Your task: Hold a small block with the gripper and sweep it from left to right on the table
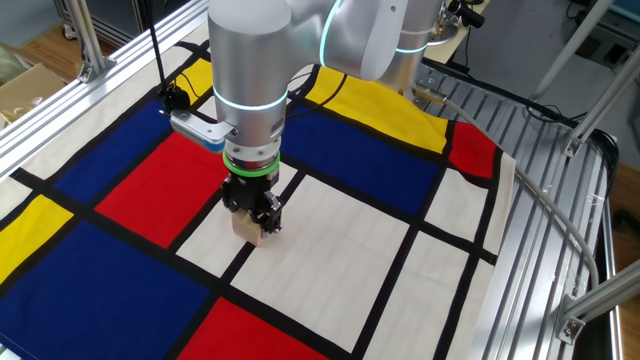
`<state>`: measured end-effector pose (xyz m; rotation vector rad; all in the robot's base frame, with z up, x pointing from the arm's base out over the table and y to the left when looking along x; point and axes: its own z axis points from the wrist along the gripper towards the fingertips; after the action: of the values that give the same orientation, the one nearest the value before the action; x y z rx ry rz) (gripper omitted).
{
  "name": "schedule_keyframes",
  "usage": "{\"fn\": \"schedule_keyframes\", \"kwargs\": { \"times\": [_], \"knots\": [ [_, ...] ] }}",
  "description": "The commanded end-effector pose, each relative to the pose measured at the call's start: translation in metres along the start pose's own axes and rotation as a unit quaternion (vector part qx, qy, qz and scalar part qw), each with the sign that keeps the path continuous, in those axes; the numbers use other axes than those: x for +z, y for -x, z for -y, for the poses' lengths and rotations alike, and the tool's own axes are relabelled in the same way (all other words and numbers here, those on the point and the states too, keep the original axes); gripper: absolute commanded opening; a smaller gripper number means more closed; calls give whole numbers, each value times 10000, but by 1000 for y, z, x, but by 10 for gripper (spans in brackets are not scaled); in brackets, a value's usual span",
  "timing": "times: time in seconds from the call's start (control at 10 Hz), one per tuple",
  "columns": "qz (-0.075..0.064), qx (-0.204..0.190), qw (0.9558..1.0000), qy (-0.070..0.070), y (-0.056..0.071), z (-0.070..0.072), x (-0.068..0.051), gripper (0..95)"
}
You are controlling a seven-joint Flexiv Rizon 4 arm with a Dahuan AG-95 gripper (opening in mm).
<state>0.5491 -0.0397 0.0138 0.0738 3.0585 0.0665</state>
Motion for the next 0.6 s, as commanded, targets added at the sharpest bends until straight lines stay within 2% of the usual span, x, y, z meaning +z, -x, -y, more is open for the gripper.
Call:
{"fn": "schedule_keyframes", "kwargs": {
  "times": [0.1, 0.6],
  "knots": [
    [4, 5, 10000, -24, -1, -1, 0, 0],
    [6, 73, 10000, -19, -3, -8, 0, 0]
  ]
}}
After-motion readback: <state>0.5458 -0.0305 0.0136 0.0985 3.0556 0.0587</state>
